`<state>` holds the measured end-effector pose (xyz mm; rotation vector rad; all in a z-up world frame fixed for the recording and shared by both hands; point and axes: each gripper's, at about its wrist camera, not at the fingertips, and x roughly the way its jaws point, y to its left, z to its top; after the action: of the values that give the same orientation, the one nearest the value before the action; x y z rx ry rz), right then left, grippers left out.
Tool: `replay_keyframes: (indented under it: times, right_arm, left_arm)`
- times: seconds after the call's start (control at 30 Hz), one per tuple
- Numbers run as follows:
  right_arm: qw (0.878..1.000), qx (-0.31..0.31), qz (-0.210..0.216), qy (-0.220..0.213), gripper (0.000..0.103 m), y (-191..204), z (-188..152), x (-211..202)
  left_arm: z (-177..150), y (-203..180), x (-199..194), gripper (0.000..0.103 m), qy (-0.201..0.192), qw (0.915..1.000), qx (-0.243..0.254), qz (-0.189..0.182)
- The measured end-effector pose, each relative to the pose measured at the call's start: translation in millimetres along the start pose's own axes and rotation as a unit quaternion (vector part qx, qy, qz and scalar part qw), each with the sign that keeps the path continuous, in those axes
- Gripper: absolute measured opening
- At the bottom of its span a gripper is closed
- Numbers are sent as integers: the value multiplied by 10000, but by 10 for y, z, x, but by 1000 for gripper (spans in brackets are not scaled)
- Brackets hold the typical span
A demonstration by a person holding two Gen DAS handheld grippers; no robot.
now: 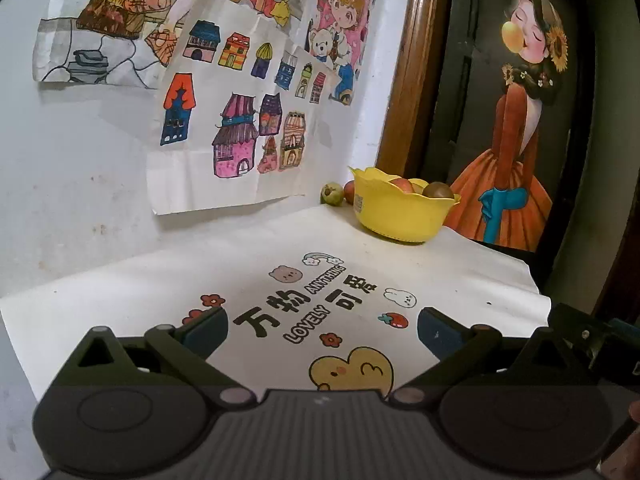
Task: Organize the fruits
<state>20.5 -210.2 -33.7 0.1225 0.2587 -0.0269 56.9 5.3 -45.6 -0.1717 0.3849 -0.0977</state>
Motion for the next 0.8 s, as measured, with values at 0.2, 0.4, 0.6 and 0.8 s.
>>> replay_keyframes:
  times: [0.2, 0.4, 0.6, 0.8]
  right_arm:
    - [10000, -4, 12, 50, 102, -8, -21, 36]
    - [10000, -4, 11, 62, 102, -5, -28, 50]
    - [10000, 1, 16, 60, 102, -8, -26, 51]
    - [10000, 17, 13, 68, 102, -9, -24, 58]
  left_arm:
    - [-4, 19, 16, 103, 57, 10000, -48, -7]
    - [-5, 33, 25, 103, 81, 9999, -90, -21]
    - [-7, 48, 34, 103, 120, 9998, -124, -34]
    - [-11, 46, 44, 103, 166, 9998, -120, -41]
